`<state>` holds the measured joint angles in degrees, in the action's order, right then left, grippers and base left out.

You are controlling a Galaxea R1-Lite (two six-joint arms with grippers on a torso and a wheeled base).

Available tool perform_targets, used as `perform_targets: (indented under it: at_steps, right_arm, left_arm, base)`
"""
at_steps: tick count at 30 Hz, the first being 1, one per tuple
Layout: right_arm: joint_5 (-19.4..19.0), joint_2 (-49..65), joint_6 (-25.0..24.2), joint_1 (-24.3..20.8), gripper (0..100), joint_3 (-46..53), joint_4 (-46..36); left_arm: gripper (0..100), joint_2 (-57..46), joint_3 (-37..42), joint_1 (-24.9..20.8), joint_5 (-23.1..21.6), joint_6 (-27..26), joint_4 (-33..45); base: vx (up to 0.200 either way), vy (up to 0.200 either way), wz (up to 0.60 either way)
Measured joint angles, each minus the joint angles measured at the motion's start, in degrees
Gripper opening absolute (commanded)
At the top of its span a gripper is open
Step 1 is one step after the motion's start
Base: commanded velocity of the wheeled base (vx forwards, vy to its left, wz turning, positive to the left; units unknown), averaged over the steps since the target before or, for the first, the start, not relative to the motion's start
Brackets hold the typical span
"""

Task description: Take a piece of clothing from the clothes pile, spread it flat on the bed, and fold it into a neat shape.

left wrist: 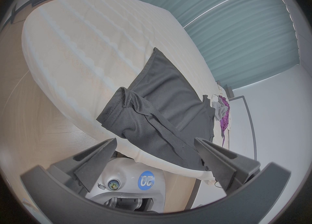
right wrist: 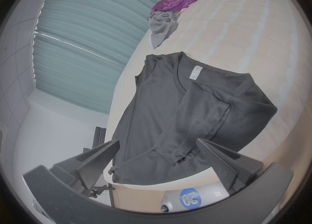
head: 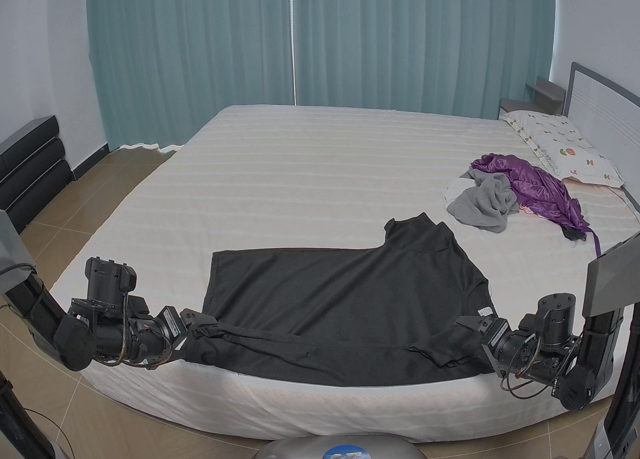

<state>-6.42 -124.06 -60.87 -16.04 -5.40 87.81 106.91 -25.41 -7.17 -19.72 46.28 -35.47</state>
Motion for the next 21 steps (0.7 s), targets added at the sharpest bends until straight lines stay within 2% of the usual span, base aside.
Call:
perform_targets:
  at_steps: [21]
  right_arm:
    - [0.05, -5.07, -0.13, 2.79, 100, -0.18, 1.17]
  left_arm:
    - [100, 0.04, 0.11, 0.26, 0.1, -0.13, 0.0]
  base:
    - [0.0, 0.0, 0.0]
